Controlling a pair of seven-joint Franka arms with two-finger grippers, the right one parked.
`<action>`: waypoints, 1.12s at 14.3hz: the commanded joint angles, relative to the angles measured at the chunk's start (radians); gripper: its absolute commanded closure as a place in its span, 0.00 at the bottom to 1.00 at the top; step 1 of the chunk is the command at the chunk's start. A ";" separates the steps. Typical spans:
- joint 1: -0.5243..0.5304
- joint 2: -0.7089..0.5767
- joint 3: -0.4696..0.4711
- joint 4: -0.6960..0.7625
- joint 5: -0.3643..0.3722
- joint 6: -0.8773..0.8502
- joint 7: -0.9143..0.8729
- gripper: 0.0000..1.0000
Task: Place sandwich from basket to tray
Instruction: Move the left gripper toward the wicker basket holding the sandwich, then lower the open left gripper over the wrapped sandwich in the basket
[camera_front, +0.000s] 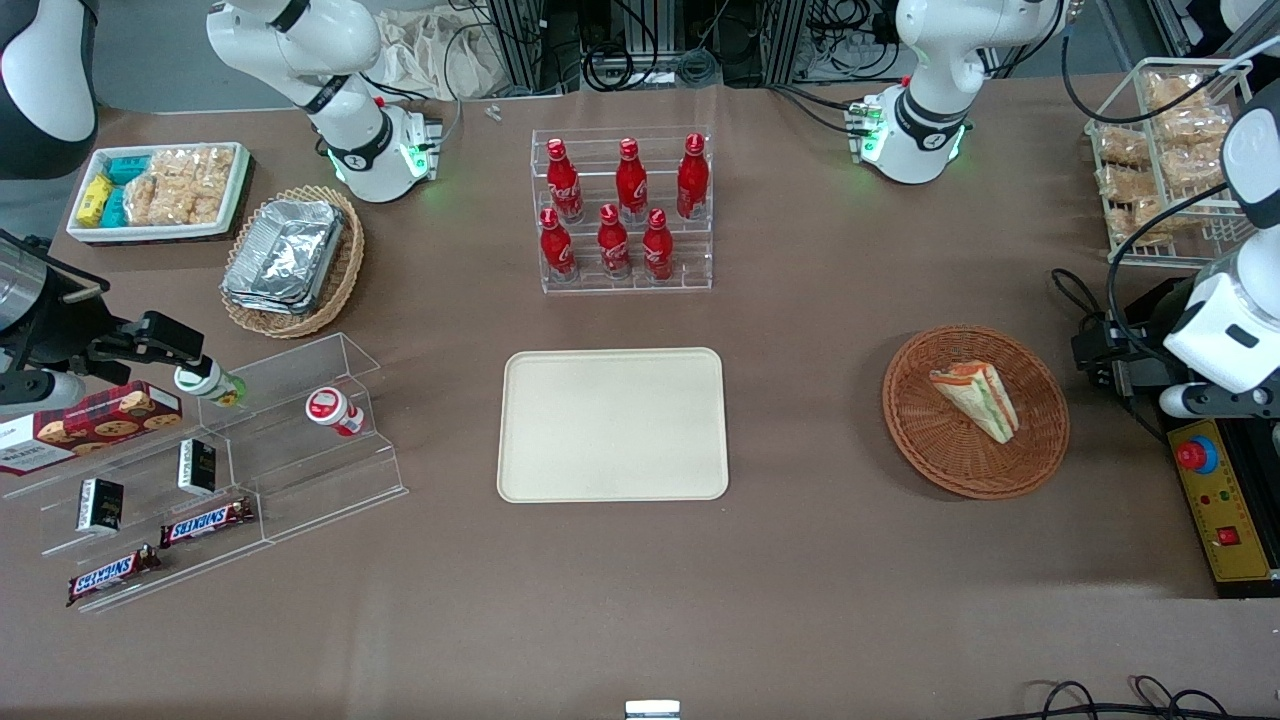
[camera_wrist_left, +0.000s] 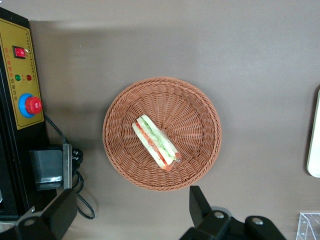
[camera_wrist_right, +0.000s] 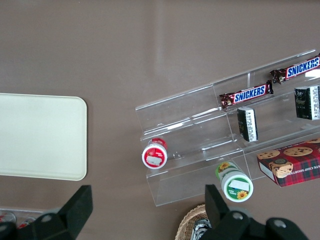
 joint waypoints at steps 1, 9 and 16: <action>0.005 0.022 -0.001 0.035 -0.018 -0.044 0.012 0.00; 0.023 0.019 0.000 -0.069 0.005 0.006 -0.238 0.00; 0.024 -0.020 -0.004 -0.382 0.001 0.273 -0.453 0.00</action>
